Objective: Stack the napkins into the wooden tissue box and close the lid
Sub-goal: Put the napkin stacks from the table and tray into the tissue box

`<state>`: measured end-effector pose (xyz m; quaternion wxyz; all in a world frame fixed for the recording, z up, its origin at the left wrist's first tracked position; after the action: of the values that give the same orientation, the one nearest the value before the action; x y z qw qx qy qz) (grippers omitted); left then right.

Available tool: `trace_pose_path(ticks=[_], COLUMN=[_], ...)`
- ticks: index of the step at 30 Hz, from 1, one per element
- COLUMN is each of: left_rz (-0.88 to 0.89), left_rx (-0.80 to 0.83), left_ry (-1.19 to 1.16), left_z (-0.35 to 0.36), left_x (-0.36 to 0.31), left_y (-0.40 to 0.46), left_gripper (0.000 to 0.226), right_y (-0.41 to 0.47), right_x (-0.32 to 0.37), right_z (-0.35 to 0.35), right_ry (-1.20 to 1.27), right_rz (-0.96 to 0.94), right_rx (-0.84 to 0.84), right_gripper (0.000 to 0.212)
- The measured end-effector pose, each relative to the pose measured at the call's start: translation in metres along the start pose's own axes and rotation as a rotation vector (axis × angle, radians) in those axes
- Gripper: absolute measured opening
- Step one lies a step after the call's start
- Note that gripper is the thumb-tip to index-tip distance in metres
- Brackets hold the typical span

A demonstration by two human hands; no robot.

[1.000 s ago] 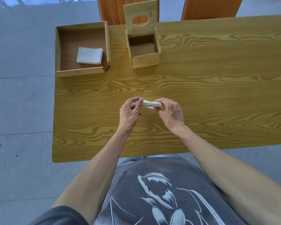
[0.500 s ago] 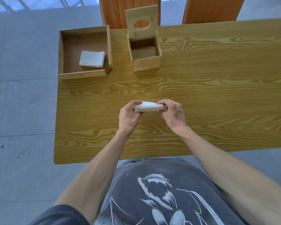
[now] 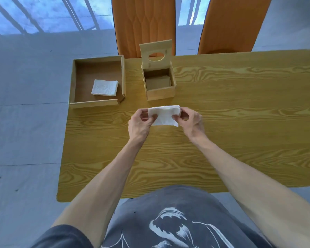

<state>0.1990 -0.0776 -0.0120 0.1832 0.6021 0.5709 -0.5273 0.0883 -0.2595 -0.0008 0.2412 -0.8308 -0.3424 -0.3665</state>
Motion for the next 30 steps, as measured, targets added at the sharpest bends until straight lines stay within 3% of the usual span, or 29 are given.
trace_pose_path(ticks=[3,8,14,19,22,26,30], left_rz=[0.018,-0.015,-0.020,-0.056,-0.070,-0.026,0.005], left_rx=[-0.021,-0.109,-0.144,-0.181,-0.222,-0.247,-0.230], left_ry=[-0.045,-0.093,-0.065,0.032,0.091,0.242,0.480], left_z=[-0.002,-0.007,-0.012,-0.011,-0.012,-0.009,-0.001], left_x=[-0.019,-0.042,-0.071,-0.078,-0.078,-0.080,-0.080], left_y=[0.011,0.038,0.072,0.097,0.110,0.122,0.126], left_gripper=[0.035,0.034,0.033,0.030,0.033,0.034,0.033], right_y=[0.019,0.054,0.095,0.122,0.134,0.144,0.148], right_x=[0.012,0.028,0.049,0.059,0.059,0.053,0.062], right_z=[-0.006,-0.006,-0.006,-0.008,-0.006,-0.002,0.005], right_ry=[0.040,0.055,0.062,0.054,0.030,-0.067,-0.263], right_rz=[-0.010,-0.018,-0.004,0.023,0.066,0.124,0.028], right_rx=[0.004,0.041,0.069,-0.006,-0.072,-0.146,-0.144], right_gripper=[0.017,0.033,0.031,0.023,0.032,0.028,0.032])
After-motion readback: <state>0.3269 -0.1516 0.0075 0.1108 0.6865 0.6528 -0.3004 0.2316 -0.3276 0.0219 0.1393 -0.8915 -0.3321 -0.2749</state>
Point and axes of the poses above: each hand's wrist, its own y-axis towards the middle knuckle, its own z-axis out of the palm, x = y × z, the point moved 8 cm from there along y, towards the middle knuckle, and after that the axes turned 1 degree about -z, right-handed, at the moved point
